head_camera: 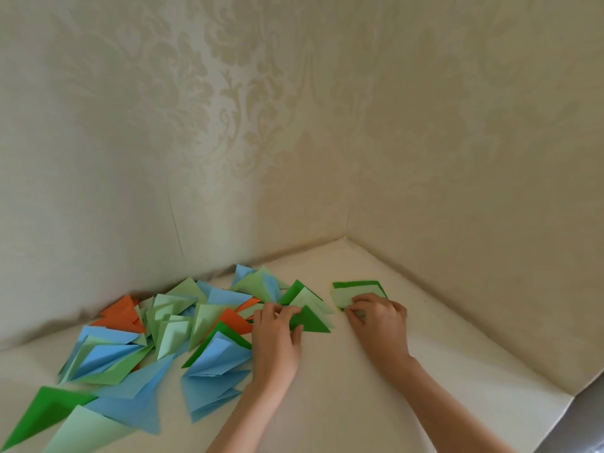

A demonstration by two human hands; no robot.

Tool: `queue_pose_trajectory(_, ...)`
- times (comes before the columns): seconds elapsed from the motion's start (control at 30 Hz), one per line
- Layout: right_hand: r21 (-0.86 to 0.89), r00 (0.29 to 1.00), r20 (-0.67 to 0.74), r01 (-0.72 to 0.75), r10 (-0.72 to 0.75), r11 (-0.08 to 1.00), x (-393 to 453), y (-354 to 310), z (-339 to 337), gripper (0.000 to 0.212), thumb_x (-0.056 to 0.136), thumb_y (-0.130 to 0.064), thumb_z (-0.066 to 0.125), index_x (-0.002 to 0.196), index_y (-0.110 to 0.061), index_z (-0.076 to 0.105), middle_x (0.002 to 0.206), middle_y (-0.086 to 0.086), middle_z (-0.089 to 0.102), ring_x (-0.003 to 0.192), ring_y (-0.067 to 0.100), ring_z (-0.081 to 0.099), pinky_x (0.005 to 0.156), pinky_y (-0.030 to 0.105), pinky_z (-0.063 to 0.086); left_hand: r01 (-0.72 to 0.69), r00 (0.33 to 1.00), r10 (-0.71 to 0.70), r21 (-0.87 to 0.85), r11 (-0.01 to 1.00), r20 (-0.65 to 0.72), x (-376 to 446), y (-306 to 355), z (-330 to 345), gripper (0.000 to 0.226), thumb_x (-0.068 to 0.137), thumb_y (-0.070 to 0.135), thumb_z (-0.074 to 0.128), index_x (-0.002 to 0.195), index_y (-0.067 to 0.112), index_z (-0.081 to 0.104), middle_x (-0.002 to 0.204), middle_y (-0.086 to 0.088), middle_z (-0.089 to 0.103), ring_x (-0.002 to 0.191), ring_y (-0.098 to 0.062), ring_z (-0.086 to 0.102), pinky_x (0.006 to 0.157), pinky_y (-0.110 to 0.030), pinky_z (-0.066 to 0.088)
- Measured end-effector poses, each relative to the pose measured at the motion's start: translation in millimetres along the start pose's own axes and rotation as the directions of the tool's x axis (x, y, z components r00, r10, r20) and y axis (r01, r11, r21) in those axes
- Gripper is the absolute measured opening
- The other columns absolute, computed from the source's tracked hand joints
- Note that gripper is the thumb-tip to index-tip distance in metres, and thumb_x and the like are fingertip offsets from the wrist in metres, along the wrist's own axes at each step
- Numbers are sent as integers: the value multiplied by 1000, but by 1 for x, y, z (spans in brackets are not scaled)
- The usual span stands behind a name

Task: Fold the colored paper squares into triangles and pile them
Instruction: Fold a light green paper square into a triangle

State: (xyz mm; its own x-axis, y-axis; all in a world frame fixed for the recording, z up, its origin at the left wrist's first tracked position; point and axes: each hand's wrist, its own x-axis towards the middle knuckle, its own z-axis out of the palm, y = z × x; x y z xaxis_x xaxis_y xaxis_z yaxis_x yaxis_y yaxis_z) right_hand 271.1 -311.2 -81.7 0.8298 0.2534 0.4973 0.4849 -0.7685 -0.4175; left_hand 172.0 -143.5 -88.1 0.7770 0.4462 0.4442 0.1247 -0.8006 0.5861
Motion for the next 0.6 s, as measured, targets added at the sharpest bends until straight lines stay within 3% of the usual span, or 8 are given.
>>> queue_pose_trajectory(0.17, 144, 995, 89, -59, 46, 988, 2, 4, -9, 10, 85, -37, 68, 88, -33, 77, 106, -16, 69, 95, 7, 63, 94, 39, 41, -30, 1000, 30, -17, 999, -7, -2, 5, -8, 32, 84, 18, 71, 115, 22, 65, 106, 0, 52, 103, -19, 46, 87, -26, 38)
queue_pose_trajectory(0.37, 161, 996, -85, -16, 30, 987, -5, 15, -35, 6, 71, -27, 83, 73, -27, 77, 84, -14, 73, 80, 7, 67, 80, 42, 53, -186, 972, 170, -87, 979, -160, -10, 30, -15, 45, 74, 5, 76, 115, 16, 59, 107, -4, 50, 101, -22, 49, 87, -30, 42)
queue_pose_trajectory(0.5, 171, 991, -131, -1, 24, 985, -13, 17, -53, 11, 67, -25, 86, 69, -26, 75, 79, -14, 72, 76, 8, 66, 72, 36, 54, -273, 956, 256, -116, 955, -139, -22, 49, -12, 40, 73, 5, 75, 108, 17, 61, 103, 1, 50, 96, -17, 48, 85, -25, 42)
queue_pose_trajectory(0.6, 180, 994, -85, -56, 73, 982, -20, 18, -59, 10, 69, -28, 84, 70, -28, 75, 78, -16, 71, 76, 6, 64, 68, 27, 49, -276, 960, 267, -138, 951, -80, -33, 58, -6, 37, 73, 5, 75, 105, 19, 62, 100, 5, 50, 93, -12, 48, 82, -20, 40)
